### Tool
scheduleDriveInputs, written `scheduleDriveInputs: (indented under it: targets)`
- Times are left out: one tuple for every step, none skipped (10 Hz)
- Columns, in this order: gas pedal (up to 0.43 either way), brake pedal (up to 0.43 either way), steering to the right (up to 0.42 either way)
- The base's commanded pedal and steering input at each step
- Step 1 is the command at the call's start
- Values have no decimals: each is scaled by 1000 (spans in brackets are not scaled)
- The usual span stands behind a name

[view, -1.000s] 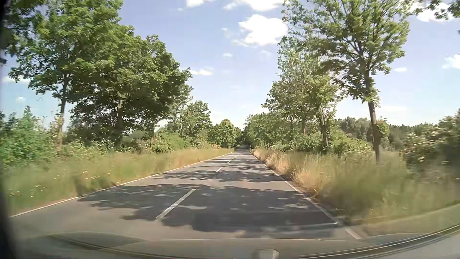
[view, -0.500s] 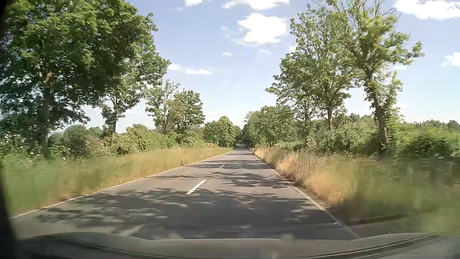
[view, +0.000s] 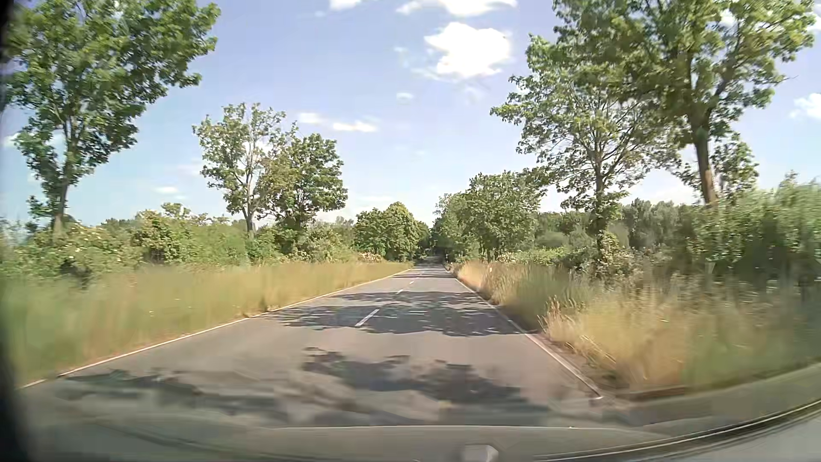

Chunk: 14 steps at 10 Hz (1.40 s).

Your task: Follow the waypoints while adhering to traffic rules and regulations

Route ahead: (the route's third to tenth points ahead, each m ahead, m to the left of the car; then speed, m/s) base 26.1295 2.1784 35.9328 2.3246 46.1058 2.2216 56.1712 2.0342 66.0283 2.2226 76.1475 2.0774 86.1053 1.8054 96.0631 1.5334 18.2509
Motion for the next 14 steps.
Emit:
scheduleDriveInputs:
  targets:
    - [0, 30, 1]
    - [0, 30, 1]
    - [0, 30, 1]
    - [0, 30, 0]
    - [0, 30, 1]
    - [0, 30, 1]
    - [0, 30, 1]
    - [8, 30, 1]
    - [8, 30, 0]
    - [8, 30, 0]
    - [20, 30, -1]
    - [20, 30, -1]
    - [28, 30, -1]
    - [28, 30, -1]
